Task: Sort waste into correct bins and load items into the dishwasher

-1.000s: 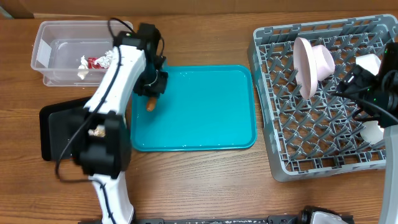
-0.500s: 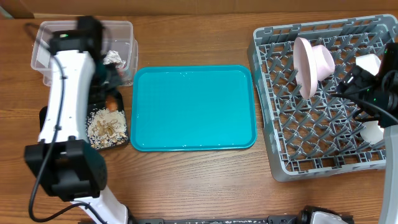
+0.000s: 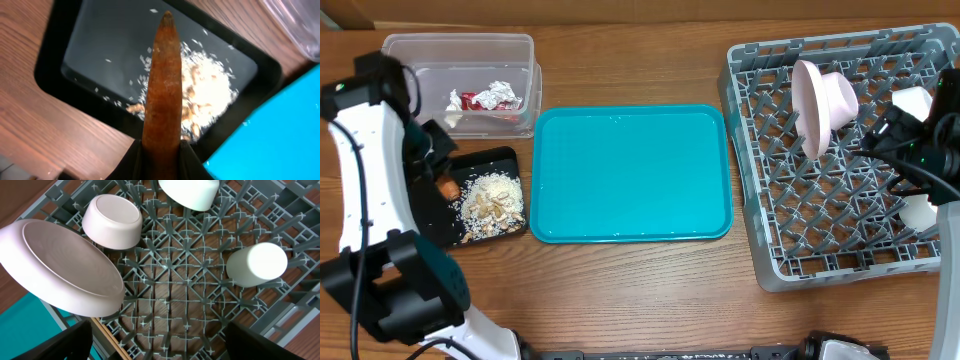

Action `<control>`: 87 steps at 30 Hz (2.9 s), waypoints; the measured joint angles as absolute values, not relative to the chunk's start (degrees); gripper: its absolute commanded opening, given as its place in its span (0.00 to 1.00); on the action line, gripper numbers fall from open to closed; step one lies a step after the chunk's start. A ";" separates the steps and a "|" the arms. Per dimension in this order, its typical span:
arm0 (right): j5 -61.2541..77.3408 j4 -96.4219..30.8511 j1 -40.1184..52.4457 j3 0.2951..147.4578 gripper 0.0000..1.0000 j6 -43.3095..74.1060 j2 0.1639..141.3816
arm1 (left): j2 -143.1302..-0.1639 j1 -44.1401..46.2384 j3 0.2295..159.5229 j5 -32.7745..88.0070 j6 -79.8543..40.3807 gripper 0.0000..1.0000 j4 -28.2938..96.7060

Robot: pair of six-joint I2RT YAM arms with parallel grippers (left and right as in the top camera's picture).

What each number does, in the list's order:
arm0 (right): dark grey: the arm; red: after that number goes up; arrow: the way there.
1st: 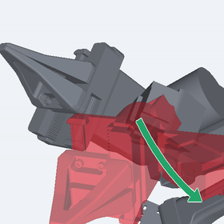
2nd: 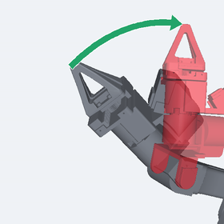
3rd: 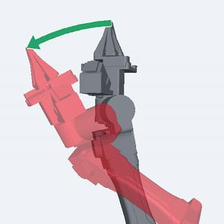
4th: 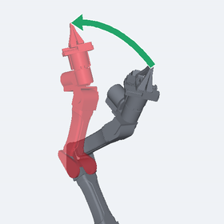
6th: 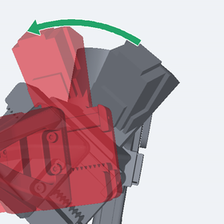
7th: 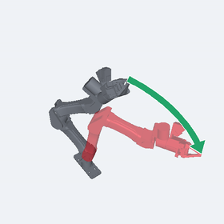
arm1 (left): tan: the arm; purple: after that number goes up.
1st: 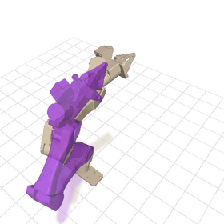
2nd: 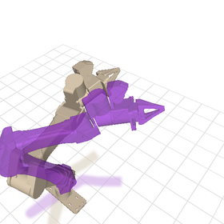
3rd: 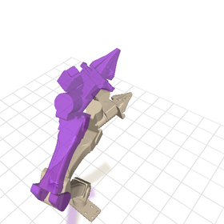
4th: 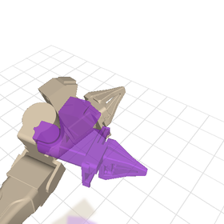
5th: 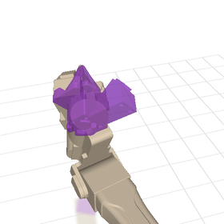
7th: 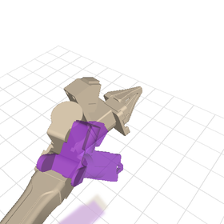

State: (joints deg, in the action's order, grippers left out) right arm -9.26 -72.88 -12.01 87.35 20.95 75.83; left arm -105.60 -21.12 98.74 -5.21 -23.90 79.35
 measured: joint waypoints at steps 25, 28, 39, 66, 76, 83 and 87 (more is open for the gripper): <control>-9.26 -72.90 -12.01 87.35 0.87 20.95 75.83 | -104.47 -29.74 66.87 -8.29 -23.64 0.19 41.01; -9.23 -72.88 -12.01 87.35 0.87 20.95 75.83 | -104.47 -29.74 66.30 -8.45 -23.64 0.23 40.64; -9.23 -72.88 -12.01 87.35 0.88 20.93 75.83 | -104.47 -29.74 65.65 -8.84 -22.55 0.63 41.85; 15.55 -68.79 0.99 87.31 1.00 1.02 82.48 | -94.39 -3.03 87.50 6.52 -5.54 1.00 84.62; 11.44 -63.92 -0.71 79.99 1.00 2.57 71.88 | -69.56 -3.03 76.82 7.51 -5.48 1.00 70.70; 10.46 -53.63 -0.71 62.74 1.00 2.79 51.46 | -43.55 -3.03 59.55 7.46 -5.41 1.00 58.67; 9.74 -55.79 -0.71 56.64 1.00 2.85 43.13 | -36.29 -3.03 55.66 7.49 -5.43 1.00 58.33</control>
